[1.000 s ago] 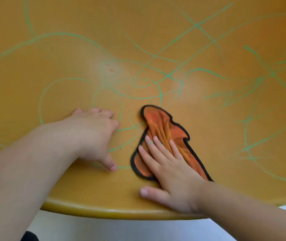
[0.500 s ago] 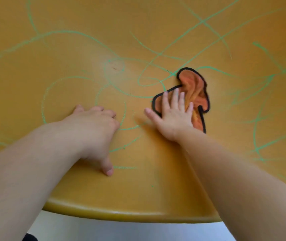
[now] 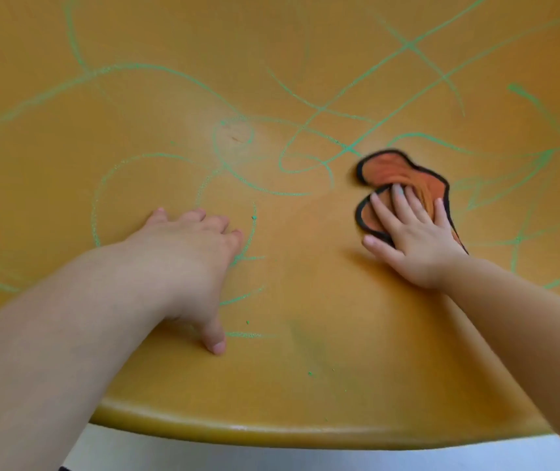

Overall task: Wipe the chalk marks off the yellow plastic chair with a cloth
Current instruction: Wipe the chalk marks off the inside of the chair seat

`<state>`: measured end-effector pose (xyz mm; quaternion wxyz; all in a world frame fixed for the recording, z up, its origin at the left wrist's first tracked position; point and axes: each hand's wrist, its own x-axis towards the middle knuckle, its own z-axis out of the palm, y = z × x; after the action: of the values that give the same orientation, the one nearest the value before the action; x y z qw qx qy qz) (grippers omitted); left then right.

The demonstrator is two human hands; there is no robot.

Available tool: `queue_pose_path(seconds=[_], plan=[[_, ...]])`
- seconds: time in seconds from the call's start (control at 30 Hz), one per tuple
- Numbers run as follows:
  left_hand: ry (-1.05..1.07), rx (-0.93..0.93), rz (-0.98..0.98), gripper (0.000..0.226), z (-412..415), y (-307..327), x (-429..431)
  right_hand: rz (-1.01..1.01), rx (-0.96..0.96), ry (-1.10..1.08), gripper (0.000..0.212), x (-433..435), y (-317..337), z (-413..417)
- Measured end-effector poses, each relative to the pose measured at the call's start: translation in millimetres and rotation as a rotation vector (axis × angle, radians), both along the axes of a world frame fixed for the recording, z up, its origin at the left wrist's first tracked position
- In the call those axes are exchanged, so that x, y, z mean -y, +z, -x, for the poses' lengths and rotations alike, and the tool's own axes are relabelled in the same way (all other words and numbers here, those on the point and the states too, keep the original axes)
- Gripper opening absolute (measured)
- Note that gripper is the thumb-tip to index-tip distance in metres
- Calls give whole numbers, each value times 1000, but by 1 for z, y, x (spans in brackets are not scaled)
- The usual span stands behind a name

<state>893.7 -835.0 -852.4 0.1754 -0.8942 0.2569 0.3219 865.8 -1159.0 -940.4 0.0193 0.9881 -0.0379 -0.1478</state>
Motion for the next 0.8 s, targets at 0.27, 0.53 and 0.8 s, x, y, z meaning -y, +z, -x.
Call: queue_pose_path(seconds=[0.27,0.53,0.8], plan=[[36,43,10,157,-1,0,1,-247,-65,124,132,-137,-4,2],[106,75,-1,159,-2,0,1,-161,-323,556,89,-72,26,85],[95,74,53,139,0,3,-4,-88,27,-239,120,-43,-3,-33]])
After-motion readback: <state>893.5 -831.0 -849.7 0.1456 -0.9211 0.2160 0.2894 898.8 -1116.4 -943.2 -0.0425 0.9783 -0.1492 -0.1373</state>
